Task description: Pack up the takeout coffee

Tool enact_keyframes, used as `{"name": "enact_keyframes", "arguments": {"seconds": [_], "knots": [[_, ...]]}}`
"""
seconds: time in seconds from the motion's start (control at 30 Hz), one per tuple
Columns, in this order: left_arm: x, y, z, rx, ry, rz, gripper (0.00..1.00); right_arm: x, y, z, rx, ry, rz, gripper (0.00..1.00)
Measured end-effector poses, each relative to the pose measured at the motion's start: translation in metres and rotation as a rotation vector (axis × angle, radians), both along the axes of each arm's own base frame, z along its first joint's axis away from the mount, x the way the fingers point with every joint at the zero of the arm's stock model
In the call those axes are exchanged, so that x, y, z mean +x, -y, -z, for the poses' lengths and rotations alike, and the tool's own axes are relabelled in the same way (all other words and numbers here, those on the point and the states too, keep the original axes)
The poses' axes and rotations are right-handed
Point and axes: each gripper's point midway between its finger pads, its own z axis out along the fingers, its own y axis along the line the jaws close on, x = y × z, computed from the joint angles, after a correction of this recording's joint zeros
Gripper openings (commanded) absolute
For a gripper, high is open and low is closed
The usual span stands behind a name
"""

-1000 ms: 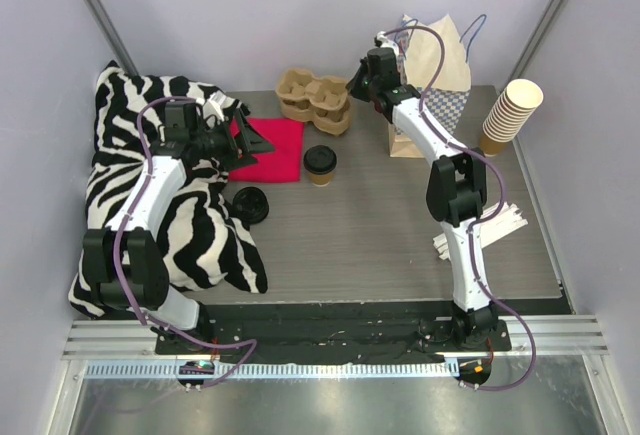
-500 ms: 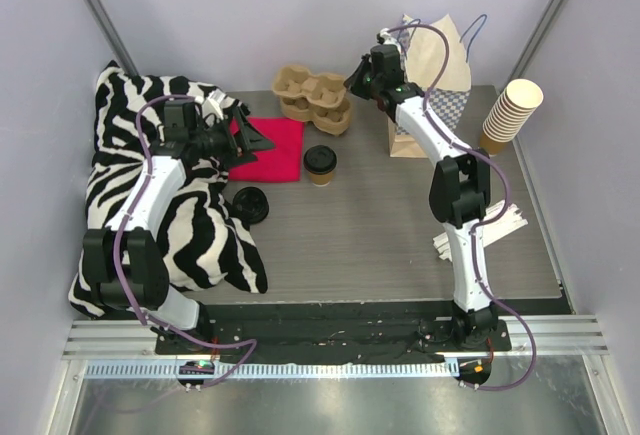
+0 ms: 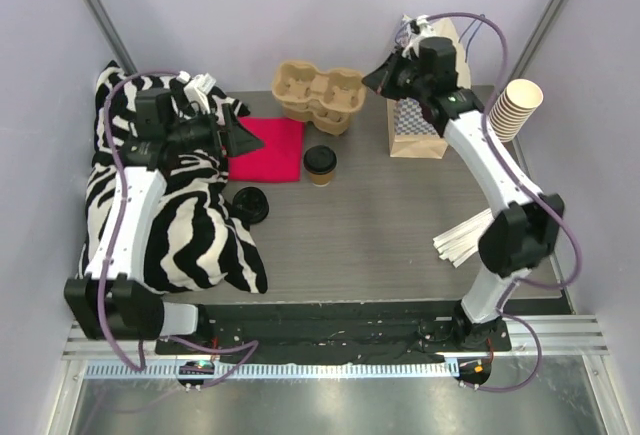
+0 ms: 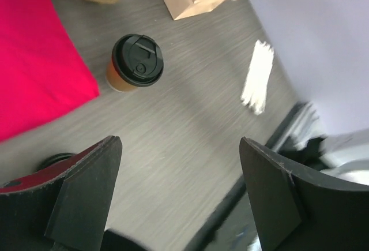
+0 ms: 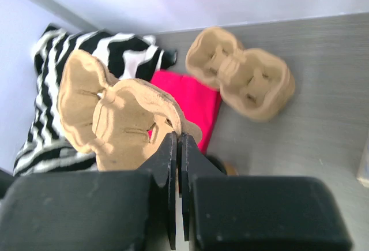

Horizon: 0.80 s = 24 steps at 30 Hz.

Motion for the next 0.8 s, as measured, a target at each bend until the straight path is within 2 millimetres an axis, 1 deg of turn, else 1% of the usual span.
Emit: {"name": "enact_keyframes", "arguments": {"seconds": [0.07, 0.1, 0.13, 0.2, 0.27, 0.3, 0.33, 0.37, 0.4, 0.47, 0.53, 0.57, 0.6, 0.63, 0.67, 0.73, 0.77, 0.8], "knots": [[-0.017, -0.004, -0.02, 0.069, 0.122, 0.039, 0.86, -0.029, 0.007, -0.01, -0.016, 0.011, -0.035, 0.01], [-0.027, -0.006, -0.029, 0.113, 0.188, 0.062, 0.86, -0.048, 0.012, -0.013, -0.028, 0.014, -0.06, 0.01], [-0.038, -0.007, -0.036, 0.16, 0.245, 0.084, 0.85, -0.062, 0.015, -0.014, -0.036, 0.01, -0.075, 0.01], [-0.06, -0.009, -0.044, 0.269, 0.355, 0.129, 0.85, -0.099, 0.019, -0.011, -0.057, -0.004, -0.13, 0.01], [-0.079, -0.004, -0.043, 0.358, 0.429, 0.191, 0.84, -0.127, 0.021, 0.002, -0.065, -0.037, -0.176, 0.01], [-0.089, 0.002, -0.039, 0.403, 0.465, 0.234, 0.84, -0.144, 0.022, 0.015, -0.068, -0.071, -0.207, 0.01], [-0.1, 0.009, -0.033, 0.443, 0.495, 0.283, 0.83, -0.161, 0.023, 0.033, -0.07, -0.118, -0.237, 0.01], [-0.108, 0.014, -0.024, 0.484, 0.515, 0.323, 0.81, -0.178, 0.024, 0.053, -0.073, -0.181, -0.263, 0.01], [-0.12, 0.021, -0.013, 0.522, 0.528, 0.381, 0.81, -0.196, 0.025, 0.079, -0.075, -0.259, -0.291, 0.01], [-0.134, 0.031, 0.004, 0.573, 0.534, 0.459, 0.79, -0.22, 0.027, 0.116, -0.08, -0.38, -0.319, 0.01], [-0.151, 0.049, 0.022, 0.628, 0.538, 0.573, 0.78, -0.253, 0.033, 0.161, -0.089, -0.549, -0.346, 0.01], [-0.157, 0.056, 0.028, 0.645, 0.539, 0.616, 0.77, -0.264, 0.035, 0.174, -0.092, -0.602, -0.353, 0.01], [-0.164, 0.065, 0.035, 0.66, 0.539, 0.668, 0.76, -0.276, 0.037, 0.185, -0.093, -0.66, -0.359, 0.01], [-0.171, 0.074, 0.042, 0.669, 0.531, 0.714, 0.75, -0.285, 0.039, 0.191, -0.091, -0.694, -0.366, 0.01], [-0.177, 0.082, 0.049, 0.677, 0.524, 0.759, 0.72, -0.291, 0.04, 0.195, -0.089, -0.717, -0.372, 0.01], [-0.188, 0.095, 0.064, 0.692, 0.49, 0.831, 0.68, -0.298, 0.04, 0.196, -0.082, -0.728, -0.38, 0.01], [-0.193, 0.101, 0.071, 0.693, 0.467, 0.858, 0.61, -0.299, 0.04, 0.195, -0.08, -0.727, -0.382, 0.01], [-0.196, 0.106, 0.077, 0.695, 0.442, 0.877, 0.58, -0.299, 0.039, 0.193, -0.076, -0.721, -0.385, 0.01]]}}
